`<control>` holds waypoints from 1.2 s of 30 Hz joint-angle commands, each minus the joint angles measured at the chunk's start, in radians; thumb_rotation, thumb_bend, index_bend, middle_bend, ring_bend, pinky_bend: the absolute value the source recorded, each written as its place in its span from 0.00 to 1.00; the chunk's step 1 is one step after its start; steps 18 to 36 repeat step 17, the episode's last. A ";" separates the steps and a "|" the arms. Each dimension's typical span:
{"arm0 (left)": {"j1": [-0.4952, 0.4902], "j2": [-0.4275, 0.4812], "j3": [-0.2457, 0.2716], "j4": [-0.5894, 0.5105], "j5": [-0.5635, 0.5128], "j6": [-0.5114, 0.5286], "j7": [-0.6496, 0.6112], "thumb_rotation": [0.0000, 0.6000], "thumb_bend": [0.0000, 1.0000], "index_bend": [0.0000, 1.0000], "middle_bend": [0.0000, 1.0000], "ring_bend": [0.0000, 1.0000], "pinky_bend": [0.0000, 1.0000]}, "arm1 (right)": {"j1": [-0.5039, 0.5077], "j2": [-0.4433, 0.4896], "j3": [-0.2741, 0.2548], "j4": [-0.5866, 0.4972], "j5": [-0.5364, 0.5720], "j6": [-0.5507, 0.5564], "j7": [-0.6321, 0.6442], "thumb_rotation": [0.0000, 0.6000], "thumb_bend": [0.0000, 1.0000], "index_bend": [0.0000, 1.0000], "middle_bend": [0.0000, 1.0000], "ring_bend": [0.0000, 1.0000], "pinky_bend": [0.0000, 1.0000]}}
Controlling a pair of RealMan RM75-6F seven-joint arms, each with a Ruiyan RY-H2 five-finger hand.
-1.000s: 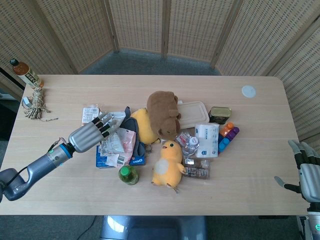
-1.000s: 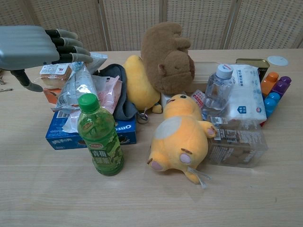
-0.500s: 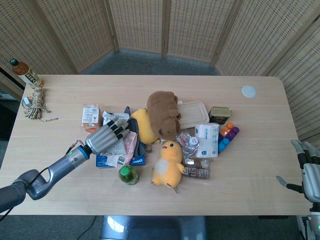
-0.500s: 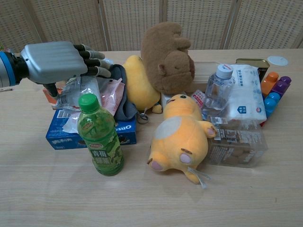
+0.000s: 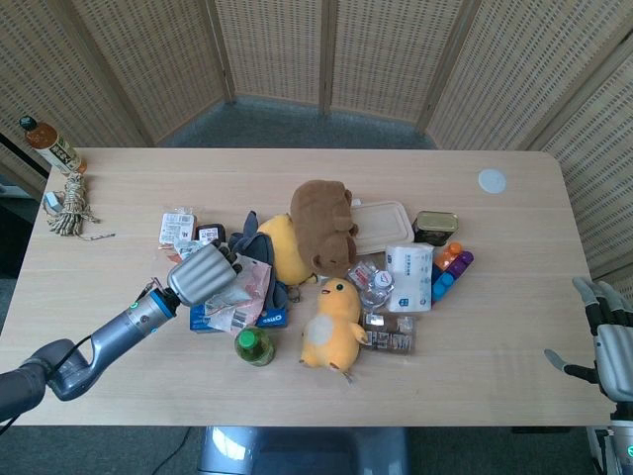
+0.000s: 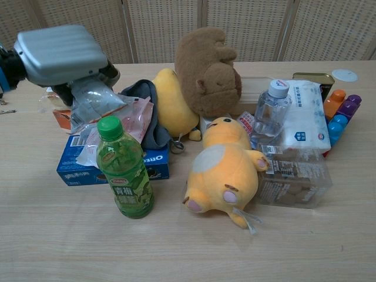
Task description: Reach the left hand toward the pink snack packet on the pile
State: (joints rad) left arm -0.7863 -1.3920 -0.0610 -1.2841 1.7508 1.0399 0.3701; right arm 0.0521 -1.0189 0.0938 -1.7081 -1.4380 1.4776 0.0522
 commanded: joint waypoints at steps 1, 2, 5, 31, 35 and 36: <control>0.000 0.098 -0.046 -0.125 -0.011 0.058 0.006 1.00 0.06 0.83 1.00 0.83 0.71 | 0.000 0.000 0.000 -0.002 0.000 0.001 -0.002 1.00 0.00 0.00 0.00 0.00 0.00; -0.002 0.124 -0.058 -0.156 -0.014 0.067 0.009 1.00 0.06 0.83 1.00 0.82 0.71 | -0.001 0.000 0.000 -0.003 0.000 0.002 -0.003 1.00 0.00 0.00 0.00 0.00 0.00; -0.006 0.209 -0.107 -0.255 -0.039 0.089 0.032 1.00 0.07 0.83 1.00 0.82 0.71 | -0.002 0.001 -0.001 -0.008 -0.004 0.005 -0.003 1.00 0.00 0.00 0.00 0.00 0.00; -0.019 0.398 -0.220 -0.466 -0.118 0.101 0.115 1.00 0.07 0.83 1.00 0.82 0.71 | -0.003 0.003 -0.005 -0.019 -0.014 0.008 -0.008 1.00 0.00 0.00 0.00 0.00 0.00; -0.019 0.398 -0.220 -0.466 -0.118 0.101 0.115 1.00 0.07 0.83 1.00 0.82 0.71 | -0.003 0.003 -0.005 -0.019 -0.014 0.008 -0.008 1.00 0.00 0.00 0.00 0.00 0.00; -0.019 0.398 -0.220 -0.466 -0.118 0.101 0.115 1.00 0.07 0.83 1.00 0.82 0.71 | -0.003 0.003 -0.005 -0.019 -0.014 0.008 -0.008 1.00 0.00 0.00 0.00 0.00 0.00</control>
